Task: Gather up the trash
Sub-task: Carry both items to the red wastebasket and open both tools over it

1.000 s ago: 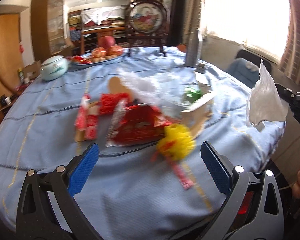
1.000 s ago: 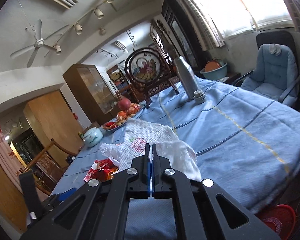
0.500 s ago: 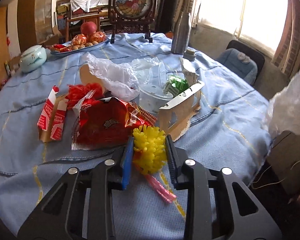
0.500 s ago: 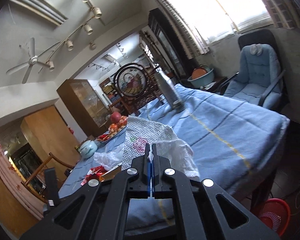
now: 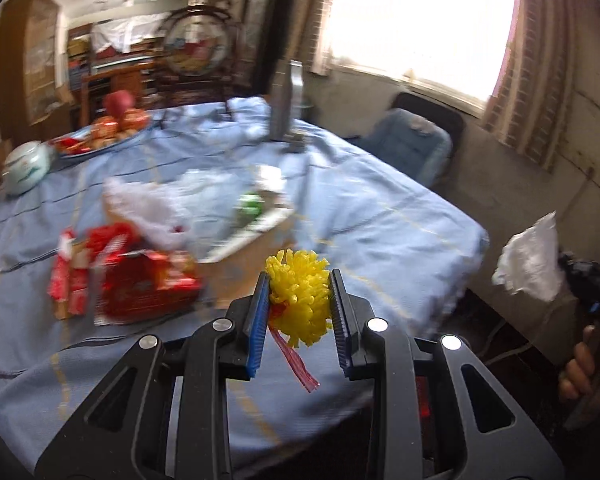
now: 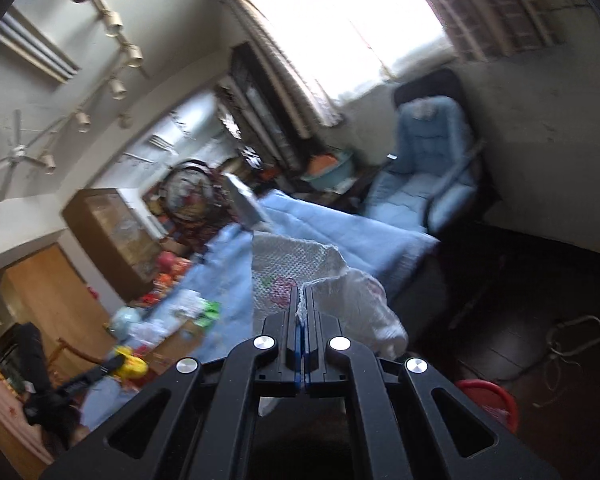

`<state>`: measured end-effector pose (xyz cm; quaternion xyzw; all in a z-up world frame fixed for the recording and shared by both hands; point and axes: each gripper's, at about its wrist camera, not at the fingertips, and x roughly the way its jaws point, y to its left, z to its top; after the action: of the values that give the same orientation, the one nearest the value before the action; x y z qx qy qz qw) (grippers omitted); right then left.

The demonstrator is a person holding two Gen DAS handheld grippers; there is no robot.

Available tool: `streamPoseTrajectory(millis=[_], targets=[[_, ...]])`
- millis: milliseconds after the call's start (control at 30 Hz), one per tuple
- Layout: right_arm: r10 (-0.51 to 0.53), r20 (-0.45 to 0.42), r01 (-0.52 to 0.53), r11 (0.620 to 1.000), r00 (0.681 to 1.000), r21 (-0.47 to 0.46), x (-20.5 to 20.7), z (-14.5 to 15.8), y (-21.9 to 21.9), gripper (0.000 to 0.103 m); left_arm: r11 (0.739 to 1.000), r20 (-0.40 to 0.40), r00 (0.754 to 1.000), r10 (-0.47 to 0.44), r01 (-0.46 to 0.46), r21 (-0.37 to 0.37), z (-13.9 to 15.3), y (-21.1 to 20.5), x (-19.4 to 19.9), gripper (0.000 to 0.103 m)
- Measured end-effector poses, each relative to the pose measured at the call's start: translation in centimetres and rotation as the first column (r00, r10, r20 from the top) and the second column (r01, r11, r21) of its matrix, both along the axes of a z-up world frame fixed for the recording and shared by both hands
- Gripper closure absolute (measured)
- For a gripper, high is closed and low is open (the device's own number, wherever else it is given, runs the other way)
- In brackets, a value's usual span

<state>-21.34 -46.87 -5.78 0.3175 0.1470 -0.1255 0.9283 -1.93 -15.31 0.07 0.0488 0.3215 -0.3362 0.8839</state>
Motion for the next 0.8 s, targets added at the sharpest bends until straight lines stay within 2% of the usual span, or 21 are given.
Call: streamPoseTrajectory(millis=[67,167,300,433,467,500,567,667,700,800], targets=[[-0.022,-0.054,0.024,0.999,0.998,0.022,-0.3,-2.0,-1.0,0.101,0.998,-0.017,0.998,-0.061,0.061,0.009,-0.3,-2.2,-0.8,0.073],[-0.048,-0.169,0.064,0.994,0.984,0.093,-0.1,-6.9,-3.0,0.101,0.991,-0.033,0.991,-0.131,0.132,0.034,-1.1,-5.3,-2.0,0.073],[-0.056,-0.314,0.119,0.975,0.948,0.188,0.6,-14.1,-5.0,0.101,0.976,-0.065,0.976,-0.207,0.211,0.057,-2.5,-8.8,-3.4,0.073],[-0.043,-0.431,0.175,0.946,0.901,0.272,1.1,-20.0,-6.4,0.097,0.956,-0.101,0.958,-0.268,0.277,0.095,-4.0,-12.2,-4.6,0.073],[-0.032,-0.429,0.181,0.933,0.903,0.311,0.9,-20.9,-6.7,0.090,0.951,-0.107,0.954,-0.280,0.291,0.107,-4.4,-12.9,-4.9,0.073],[-0.031,-0.422,0.185,0.926,0.906,0.328,0.9,-21.1,-6.8,0.074,0.944,-0.113,0.949,-0.294,0.307,0.122,-4.9,-13.9,-5.2,0.073],[-0.087,-0.408,0.223,0.928,0.909,0.299,-0.1,-20.2,-7.1,0.058,0.930,-0.121,0.940,-0.320,0.336,0.148,-5.9,-15.8,-5.9,0.073],[-0.174,-0.370,0.264,0.942,0.913,0.209,-1.6,-17.7,-7.1,0.054,0.909,-0.142,0.923,-0.358,0.379,0.170,-7.3,-18.4,-6.7,0.073],[-0.201,-0.350,0.280,0.940,0.915,0.195,-2.2,-17.1,-7.1,0.049,0.904,-0.148,0.918,-0.367,0.390,0.177,-7.8,-19.0,-6.9,0.073],[-0.243,-0.304,0.308,0.932,0.921,0.190,-3.5,-16.2,-7.5,0.044,0.880,-0.171,0.901,-0.399,0.429,0.205,-9.5,-21.8,-7.7,0.072]])
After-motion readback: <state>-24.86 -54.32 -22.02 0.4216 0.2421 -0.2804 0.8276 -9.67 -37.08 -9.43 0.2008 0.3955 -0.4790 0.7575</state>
